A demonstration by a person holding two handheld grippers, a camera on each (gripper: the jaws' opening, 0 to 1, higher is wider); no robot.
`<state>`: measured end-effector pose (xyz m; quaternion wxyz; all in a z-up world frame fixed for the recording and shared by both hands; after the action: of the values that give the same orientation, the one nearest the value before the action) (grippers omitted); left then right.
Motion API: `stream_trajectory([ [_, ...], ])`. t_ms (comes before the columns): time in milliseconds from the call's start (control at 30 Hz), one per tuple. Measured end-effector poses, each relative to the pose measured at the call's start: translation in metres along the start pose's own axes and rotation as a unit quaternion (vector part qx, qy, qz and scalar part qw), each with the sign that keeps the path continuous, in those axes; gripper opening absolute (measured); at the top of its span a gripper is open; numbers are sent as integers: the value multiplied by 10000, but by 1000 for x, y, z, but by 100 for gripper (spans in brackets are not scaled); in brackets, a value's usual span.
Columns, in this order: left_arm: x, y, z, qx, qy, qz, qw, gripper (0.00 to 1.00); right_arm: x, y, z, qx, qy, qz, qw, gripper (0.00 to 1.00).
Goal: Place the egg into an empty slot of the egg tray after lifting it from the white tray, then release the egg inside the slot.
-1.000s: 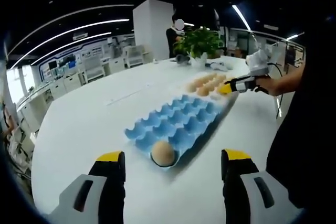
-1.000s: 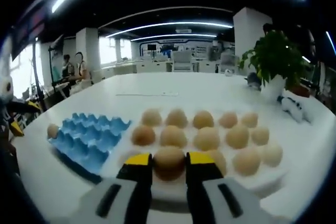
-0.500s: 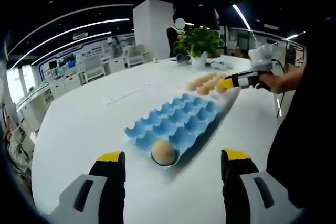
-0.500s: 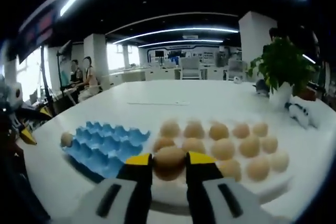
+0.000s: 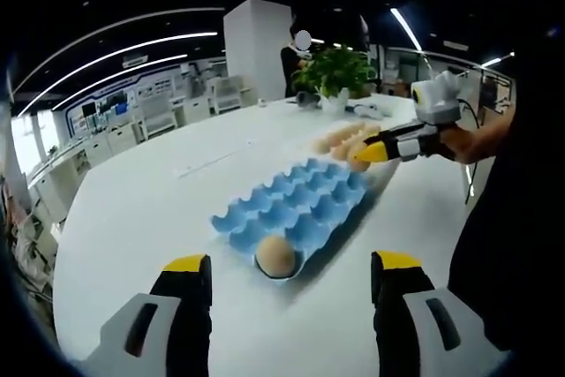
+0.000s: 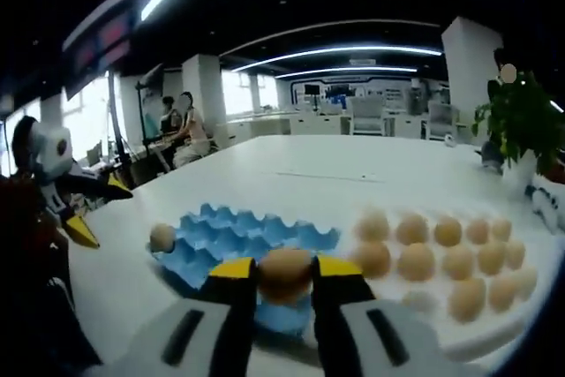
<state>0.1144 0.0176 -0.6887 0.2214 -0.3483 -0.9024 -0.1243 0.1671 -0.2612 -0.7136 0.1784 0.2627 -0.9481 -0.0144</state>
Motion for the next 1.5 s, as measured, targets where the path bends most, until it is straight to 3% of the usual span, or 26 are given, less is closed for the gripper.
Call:
stream_trajectory([
  [367,1,-1,1,-10,-3,2,10000,74,-22,38,-5,252,52,-775,9967,24],
  [733,2,-1,2,-16,1,-24,10000,73,-50,83,-6,687,111,-1539,9856,24],
  [1500,3,2,1,0,-8,-27,10000,71,-72,94,15,1077,453,-1867,9754,24],
])
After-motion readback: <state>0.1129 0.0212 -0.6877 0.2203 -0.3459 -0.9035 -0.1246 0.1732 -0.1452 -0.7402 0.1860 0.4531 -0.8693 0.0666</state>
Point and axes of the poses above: the point that each gripper's makers call its tool centre point, and the gripper's own axes: x roughly backward along the fingers, y roughly to its left, z roughly out of its underside, the point moved 8 cm from there along x, roughly backward along the fingers, and after that the axes turned 2 degrees about -x, right-handed, at the moved point
